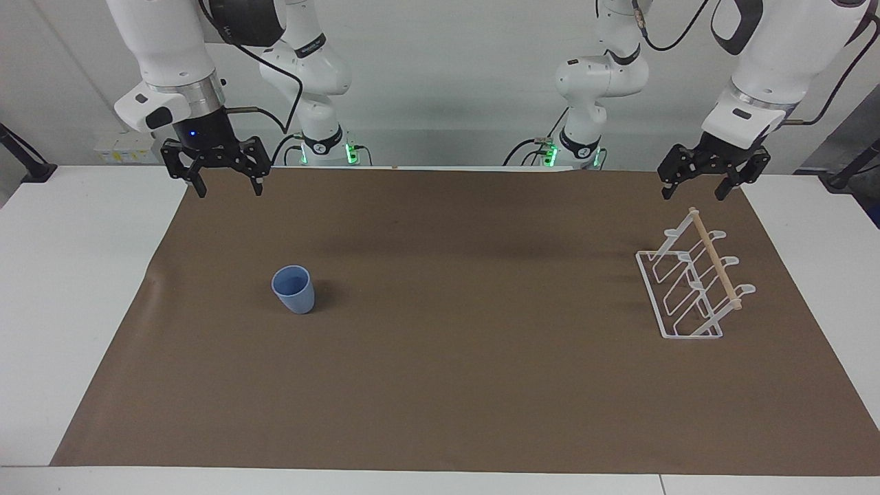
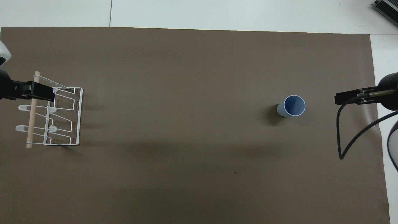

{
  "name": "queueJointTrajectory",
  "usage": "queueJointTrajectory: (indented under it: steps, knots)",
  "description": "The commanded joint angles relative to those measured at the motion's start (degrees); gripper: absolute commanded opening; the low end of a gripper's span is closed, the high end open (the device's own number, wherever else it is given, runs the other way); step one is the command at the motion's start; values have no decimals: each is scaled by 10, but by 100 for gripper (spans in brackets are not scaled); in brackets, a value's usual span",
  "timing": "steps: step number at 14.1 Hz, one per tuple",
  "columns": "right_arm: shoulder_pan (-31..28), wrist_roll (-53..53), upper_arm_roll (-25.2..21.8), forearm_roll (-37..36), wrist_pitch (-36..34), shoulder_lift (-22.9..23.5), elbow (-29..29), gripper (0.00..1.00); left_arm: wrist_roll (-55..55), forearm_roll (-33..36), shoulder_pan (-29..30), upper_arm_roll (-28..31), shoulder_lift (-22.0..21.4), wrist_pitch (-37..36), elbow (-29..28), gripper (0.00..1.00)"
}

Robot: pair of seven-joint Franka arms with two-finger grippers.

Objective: Hang cup on cup holder
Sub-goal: 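Reach the right gripper toward the rim of the blue cup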

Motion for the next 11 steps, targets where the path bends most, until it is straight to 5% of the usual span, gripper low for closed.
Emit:
queueJointTrajectory:
  steps: [1, 6, 11]
  knots:
    - [-5, 4, 3, 10, -2, -16, -18, 100, -1, -2, 3, -1, -9, -5, -9, 100]
    - [-2, -20, 4, 10, 36, -31, -64, 100, -1, -2, 3, -1, -8, -5, -9, 100]
    - [13, -83, 4, 10, 261, -2, -226, 100, -1, -2, 4, -1, -9, -5, -9, 100]
